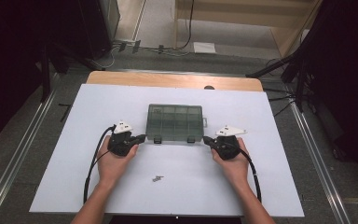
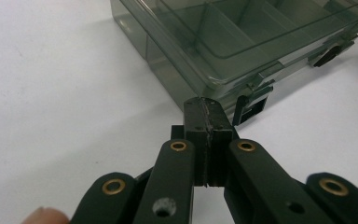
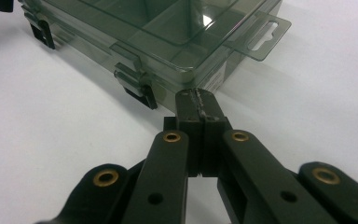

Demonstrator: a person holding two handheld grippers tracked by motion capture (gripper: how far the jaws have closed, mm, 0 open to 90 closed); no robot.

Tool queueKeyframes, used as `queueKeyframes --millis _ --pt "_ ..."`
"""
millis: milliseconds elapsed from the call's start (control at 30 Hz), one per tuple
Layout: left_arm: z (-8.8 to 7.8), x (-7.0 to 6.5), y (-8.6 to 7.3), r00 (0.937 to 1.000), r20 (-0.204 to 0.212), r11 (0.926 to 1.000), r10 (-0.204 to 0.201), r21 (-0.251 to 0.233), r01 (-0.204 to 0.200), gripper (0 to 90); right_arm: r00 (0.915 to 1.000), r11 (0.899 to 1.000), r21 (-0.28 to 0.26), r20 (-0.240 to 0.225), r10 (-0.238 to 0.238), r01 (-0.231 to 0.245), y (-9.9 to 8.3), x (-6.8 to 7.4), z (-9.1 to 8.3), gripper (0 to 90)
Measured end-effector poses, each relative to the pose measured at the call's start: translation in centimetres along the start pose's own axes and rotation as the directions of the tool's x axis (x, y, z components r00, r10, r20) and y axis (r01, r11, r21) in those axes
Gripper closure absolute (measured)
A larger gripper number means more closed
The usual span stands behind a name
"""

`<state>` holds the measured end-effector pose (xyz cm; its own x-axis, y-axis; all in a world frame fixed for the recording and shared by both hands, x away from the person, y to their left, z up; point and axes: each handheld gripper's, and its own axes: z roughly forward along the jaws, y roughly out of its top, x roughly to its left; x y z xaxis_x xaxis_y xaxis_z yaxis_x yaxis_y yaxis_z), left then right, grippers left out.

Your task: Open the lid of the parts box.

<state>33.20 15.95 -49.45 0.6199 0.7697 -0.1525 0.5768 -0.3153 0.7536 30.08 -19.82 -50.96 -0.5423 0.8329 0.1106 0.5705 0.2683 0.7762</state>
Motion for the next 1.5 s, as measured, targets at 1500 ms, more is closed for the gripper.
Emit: queueKeyframes --millis 1500 --pt "-0.3 -0.1 1.1 0.9999 -0.013 0.9945 0.004 -0.105 -0.005 69.1 0.9996 0.995 -0.099 0.014 0.024 -0.022 0.6 0.1 -0.7 70.4"
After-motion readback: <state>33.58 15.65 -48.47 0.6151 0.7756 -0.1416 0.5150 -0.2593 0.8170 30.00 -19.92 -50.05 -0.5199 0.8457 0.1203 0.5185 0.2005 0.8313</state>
